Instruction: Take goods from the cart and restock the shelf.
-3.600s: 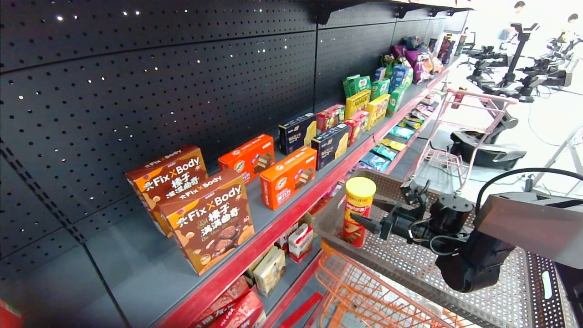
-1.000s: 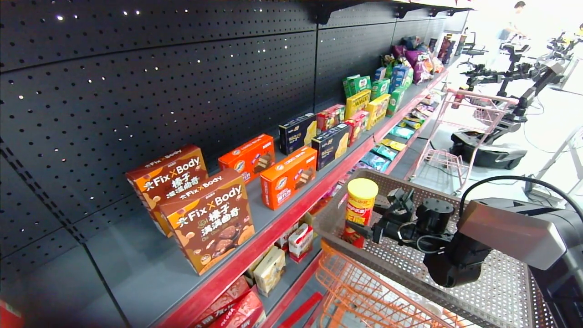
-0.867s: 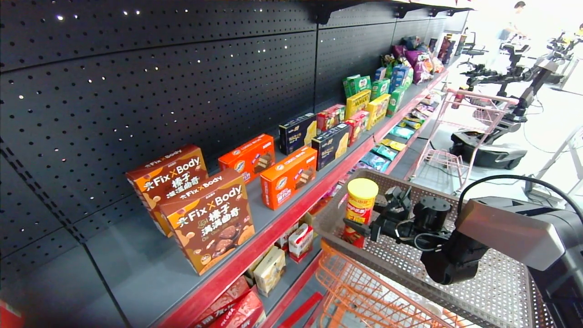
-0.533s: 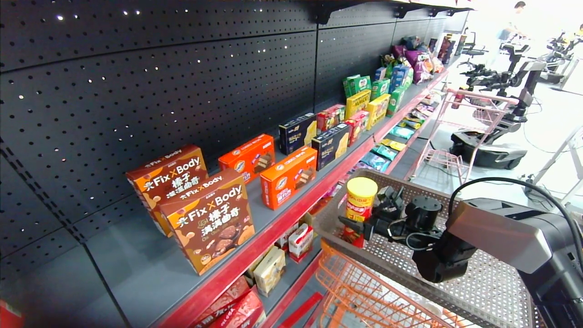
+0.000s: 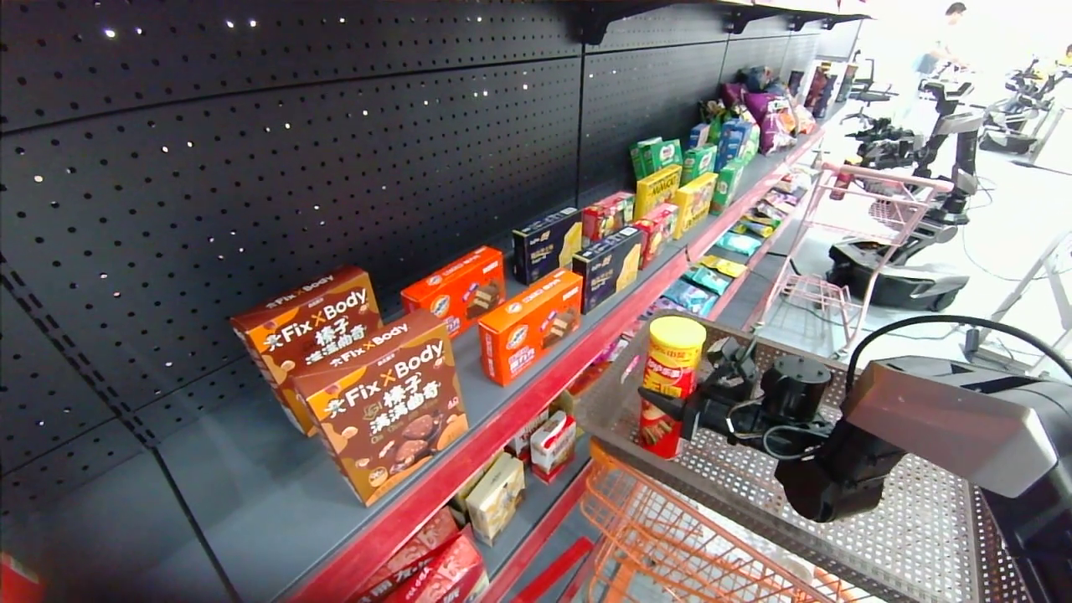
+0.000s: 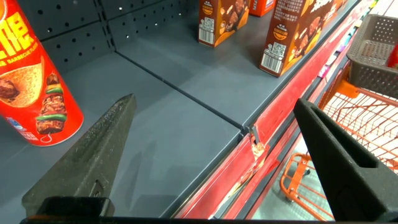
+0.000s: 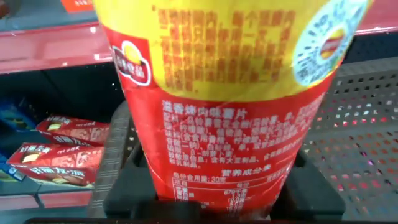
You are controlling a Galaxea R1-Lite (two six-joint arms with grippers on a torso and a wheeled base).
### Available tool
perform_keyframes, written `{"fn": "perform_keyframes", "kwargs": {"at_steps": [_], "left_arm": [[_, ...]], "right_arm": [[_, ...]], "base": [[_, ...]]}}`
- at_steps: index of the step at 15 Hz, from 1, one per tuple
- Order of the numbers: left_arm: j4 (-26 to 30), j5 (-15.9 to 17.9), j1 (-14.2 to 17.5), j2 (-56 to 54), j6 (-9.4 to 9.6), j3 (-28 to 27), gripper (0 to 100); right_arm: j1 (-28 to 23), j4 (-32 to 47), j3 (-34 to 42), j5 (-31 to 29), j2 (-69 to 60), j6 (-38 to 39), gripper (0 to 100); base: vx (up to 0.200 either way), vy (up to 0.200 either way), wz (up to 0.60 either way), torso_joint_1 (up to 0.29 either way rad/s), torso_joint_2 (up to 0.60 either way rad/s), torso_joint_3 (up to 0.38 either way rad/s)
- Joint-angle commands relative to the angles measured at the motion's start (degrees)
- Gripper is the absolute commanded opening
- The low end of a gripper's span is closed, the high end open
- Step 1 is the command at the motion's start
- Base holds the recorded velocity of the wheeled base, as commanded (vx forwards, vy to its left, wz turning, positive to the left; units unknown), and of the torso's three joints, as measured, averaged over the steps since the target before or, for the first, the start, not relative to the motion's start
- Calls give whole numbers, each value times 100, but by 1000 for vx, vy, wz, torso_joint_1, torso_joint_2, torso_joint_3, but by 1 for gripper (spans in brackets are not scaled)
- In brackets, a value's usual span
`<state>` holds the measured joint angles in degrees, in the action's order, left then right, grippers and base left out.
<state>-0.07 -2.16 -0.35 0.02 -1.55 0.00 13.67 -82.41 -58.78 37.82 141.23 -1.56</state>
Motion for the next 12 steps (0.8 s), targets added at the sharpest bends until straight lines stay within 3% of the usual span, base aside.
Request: {"fn": "perform_keyframes", "kwargs": {"at_steps": [1,8,12], "left_arm": [[-1,-4,0,-2,-3,0,100],[7,-4,0,-2,-3,0,100],[-1,-4,0,-2,-3,0,100]], "right_arm": [[-4,-65,851,-240,-878,-11,0],[13,-276,3496,-1277,-3374,-2,0],[75,-258,4701,-2217,-4411,24,0]], "base": [[0,0,0,0,0,0],[0,0,0,0,0,0],[0,0,0,0,0,0]]}}
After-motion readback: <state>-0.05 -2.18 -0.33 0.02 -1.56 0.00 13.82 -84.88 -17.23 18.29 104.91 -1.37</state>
